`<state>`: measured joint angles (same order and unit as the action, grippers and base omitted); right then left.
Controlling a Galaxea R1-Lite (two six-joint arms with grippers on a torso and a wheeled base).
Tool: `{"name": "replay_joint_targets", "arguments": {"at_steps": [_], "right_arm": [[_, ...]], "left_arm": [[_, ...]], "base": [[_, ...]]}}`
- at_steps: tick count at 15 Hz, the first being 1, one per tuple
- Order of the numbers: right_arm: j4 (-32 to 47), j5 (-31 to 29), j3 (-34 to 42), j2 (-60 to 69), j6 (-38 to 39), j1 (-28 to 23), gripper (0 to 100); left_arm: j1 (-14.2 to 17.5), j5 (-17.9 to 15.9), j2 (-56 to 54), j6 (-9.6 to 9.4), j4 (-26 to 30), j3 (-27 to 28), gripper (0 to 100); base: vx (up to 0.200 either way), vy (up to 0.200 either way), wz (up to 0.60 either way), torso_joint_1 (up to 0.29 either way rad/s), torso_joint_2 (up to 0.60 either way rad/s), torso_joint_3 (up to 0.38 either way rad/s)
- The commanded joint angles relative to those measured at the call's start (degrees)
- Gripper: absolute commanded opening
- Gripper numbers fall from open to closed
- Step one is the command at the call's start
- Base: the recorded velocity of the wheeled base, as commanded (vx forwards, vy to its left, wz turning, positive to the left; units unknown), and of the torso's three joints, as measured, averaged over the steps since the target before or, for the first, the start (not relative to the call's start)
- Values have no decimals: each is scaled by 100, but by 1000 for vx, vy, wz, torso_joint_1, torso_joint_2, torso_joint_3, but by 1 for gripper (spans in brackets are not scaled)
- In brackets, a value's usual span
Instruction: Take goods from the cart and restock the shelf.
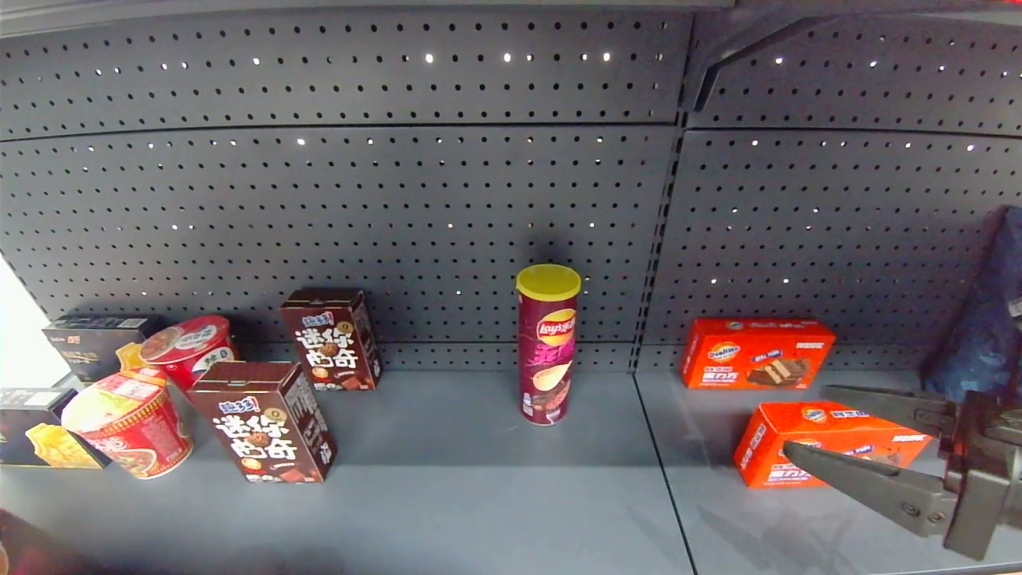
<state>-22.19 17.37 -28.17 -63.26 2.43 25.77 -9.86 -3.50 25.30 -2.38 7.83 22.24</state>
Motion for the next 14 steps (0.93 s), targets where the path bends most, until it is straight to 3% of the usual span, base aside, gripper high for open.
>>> {"name": "replay_joint_targets", "arguments": {"at_steps": [1,7,8,10,14], "right_arm": [[-225,73,-74,-626,-14,7,100],[-2888,1286,-505,-2850,-339,-90,100],[-3151,1831,-734,-3246,-348,-99,100],[-3283,2517,-1076,-3615,-366,-81,100],[-3248,2860,-1735,-4212,-480,16,100]], "left_arm": [[-104,-2,151,-79,-36,-26,0],[-130,7,503,-44,-273,-9,0],[-130,7,555,-44,-282,0,0],[-139,7,555,-44,-282,9,0],[-130,16,555,-44,-273,-9,0]], "base": [[0,0,0,0,0,0],[0,0,0,0,0,0],[0,0,0,0,0,0],[0,0,0,0,0,0],[0,0,0,0,0,0]]}}
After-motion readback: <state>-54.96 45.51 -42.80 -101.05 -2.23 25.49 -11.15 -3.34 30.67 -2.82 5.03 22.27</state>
